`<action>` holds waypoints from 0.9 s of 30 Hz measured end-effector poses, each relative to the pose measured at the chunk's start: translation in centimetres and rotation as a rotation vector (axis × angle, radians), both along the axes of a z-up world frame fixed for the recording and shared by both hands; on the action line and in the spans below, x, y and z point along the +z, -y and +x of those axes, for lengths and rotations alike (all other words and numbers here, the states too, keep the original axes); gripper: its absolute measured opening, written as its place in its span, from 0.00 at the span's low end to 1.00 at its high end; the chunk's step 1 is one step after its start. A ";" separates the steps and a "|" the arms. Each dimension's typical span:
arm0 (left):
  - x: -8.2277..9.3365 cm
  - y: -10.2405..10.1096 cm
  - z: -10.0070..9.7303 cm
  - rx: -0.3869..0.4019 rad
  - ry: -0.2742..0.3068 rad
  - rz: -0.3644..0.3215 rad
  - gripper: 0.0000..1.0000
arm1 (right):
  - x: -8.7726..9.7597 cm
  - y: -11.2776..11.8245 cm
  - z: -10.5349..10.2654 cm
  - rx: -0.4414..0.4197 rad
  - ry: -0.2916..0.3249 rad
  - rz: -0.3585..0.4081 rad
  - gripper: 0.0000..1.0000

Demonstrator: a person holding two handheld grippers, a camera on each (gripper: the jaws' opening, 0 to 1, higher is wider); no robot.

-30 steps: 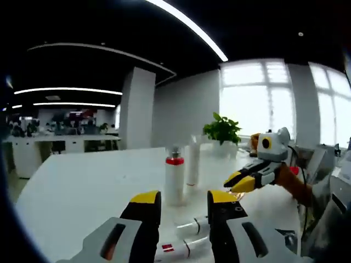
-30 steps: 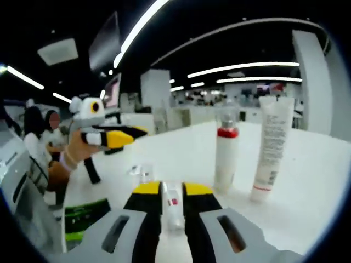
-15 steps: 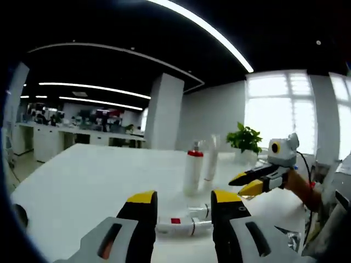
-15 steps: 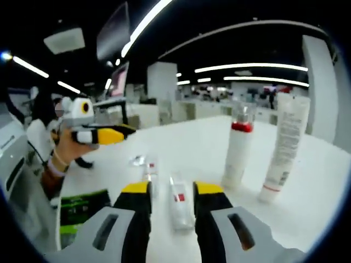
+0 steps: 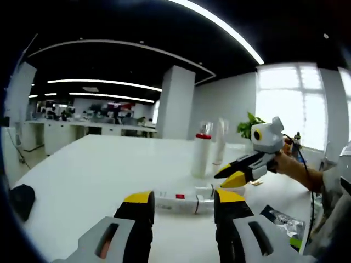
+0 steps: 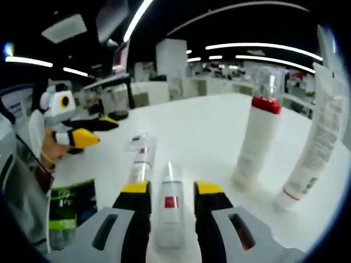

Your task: Arrange the skincare products in the storage area until every visible bottle or jar stands upright without overlapping.

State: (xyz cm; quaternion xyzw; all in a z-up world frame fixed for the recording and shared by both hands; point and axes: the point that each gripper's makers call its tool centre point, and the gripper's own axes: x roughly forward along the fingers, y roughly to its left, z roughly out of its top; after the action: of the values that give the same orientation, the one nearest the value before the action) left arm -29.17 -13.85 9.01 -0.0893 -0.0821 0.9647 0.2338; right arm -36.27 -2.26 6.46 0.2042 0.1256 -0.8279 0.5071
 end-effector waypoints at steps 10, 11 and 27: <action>-1.2 -0.3 0.6 -0.007 0.025 -0.009 0.44 | -1.7 1.2 -0.6 0.064 0.069 0.186 0.28; -1.2 -0.3 0.7 -0.008 0.026 -0.011 0.44 | -2.0 1.4 -0.7 0.073 0.083 0.221 0.28; -1.7 -0.5 1.4 -0.018 0.023 -0.013 0.44 | -3.3 3.6 -1.1 0.072 0.171 0.383 0.18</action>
State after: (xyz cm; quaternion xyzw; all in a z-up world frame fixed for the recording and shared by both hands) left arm -27.77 -13.36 7.30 -0.1028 -0.0779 0.9619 0.2410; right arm -37.38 -5.84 3.20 0.3617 0.2441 -0.7501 0.4970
